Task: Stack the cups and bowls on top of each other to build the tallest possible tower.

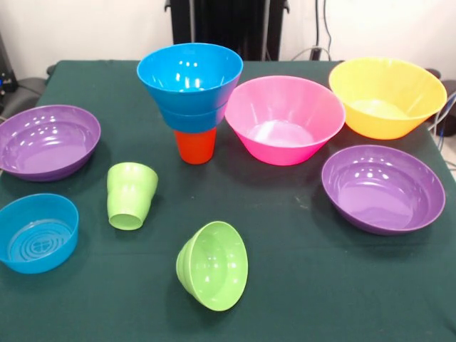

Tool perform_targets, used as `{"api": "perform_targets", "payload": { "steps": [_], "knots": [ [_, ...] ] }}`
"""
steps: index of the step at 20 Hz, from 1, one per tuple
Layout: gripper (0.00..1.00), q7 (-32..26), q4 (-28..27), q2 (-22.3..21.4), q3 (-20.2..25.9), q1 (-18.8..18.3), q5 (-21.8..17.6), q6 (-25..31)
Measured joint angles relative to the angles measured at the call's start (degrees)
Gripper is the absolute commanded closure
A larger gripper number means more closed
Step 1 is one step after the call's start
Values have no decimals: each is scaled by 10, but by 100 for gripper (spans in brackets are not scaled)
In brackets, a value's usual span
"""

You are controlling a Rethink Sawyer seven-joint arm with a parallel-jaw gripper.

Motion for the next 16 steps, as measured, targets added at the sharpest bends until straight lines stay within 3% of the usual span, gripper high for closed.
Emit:
{"api": "perform_targets", "payload": {
  "steps": [9, 16],
  "knots": [
    [0, -99, -2, -4, 51, -79, -38, 0],
    [0, -125, -2, 1, 93, -113, -66, -28]
  ]
}}
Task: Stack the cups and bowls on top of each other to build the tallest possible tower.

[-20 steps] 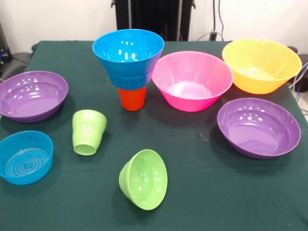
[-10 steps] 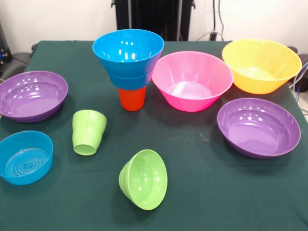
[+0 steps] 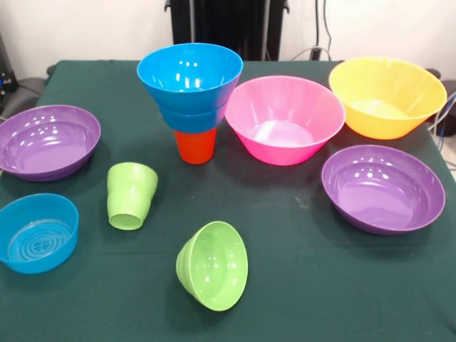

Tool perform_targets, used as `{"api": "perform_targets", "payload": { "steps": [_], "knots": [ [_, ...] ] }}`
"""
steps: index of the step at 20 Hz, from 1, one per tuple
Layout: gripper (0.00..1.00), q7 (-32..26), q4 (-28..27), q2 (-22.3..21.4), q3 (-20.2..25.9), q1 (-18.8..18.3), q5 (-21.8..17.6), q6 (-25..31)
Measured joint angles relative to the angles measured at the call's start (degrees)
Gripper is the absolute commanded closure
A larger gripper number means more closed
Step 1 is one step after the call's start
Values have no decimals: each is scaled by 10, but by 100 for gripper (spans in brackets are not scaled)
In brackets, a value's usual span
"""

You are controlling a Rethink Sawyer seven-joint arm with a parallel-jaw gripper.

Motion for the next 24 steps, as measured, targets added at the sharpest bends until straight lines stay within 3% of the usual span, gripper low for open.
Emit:
{"api": "perform_targets", "payload": {
  "steps": [10, 24],
  "knots": [
    [0, 0, 21, 37, 64, -49, -50, -138],
    [0, 0, 62, 74, 113, -87, -118, -200]
  ]
}}
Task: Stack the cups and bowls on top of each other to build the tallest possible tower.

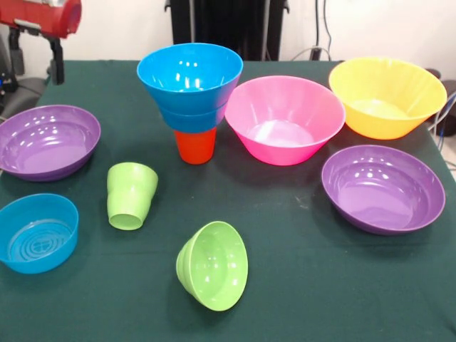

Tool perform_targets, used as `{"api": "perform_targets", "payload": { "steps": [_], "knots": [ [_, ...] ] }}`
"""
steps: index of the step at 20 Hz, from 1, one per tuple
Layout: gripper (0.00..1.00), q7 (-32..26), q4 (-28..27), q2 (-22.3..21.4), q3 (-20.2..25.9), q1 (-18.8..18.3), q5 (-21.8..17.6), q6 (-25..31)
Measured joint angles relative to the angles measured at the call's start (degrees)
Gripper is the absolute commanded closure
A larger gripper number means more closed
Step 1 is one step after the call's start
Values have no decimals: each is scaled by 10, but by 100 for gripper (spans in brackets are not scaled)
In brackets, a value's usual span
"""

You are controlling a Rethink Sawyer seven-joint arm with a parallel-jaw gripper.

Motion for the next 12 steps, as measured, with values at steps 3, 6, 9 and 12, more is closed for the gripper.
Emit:
{"api": "perform_targets", "payload": {
  "steps": [3, 6, 9, 12],
  "knots": [
    [0, 0, 10, 14, 1, 0, -19, -21],
    [0, 0, 14, 19, 1, 1, -28, -32],
    [0, 0, 18, 27, 1, 2, -44, -45],
    [0, 0, 20, 35, 1, 3, -58, -51]
  ]
}}
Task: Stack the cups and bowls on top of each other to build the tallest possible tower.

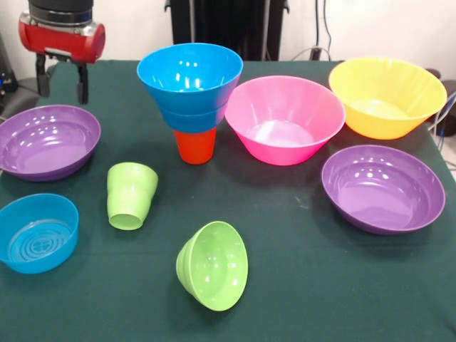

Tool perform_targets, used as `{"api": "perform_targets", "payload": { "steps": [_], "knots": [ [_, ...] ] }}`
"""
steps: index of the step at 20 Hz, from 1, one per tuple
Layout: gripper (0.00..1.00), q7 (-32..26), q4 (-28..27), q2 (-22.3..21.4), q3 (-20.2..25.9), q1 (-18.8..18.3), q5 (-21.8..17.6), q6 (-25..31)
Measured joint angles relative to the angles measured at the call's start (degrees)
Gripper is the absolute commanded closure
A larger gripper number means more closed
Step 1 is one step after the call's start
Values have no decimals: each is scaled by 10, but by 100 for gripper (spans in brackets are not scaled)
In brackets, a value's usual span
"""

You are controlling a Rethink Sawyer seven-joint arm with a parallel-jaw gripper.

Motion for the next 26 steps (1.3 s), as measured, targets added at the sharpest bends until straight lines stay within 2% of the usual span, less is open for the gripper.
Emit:
{"api": "perform_targets", "payload": {
  "steps": [13, 26],
  "knots": [
    [0, 0, 17, 15, 0, -3, -44, -5],
    [0, 0, 28, 39, 2, -3, -73, -47]
  ]
}}
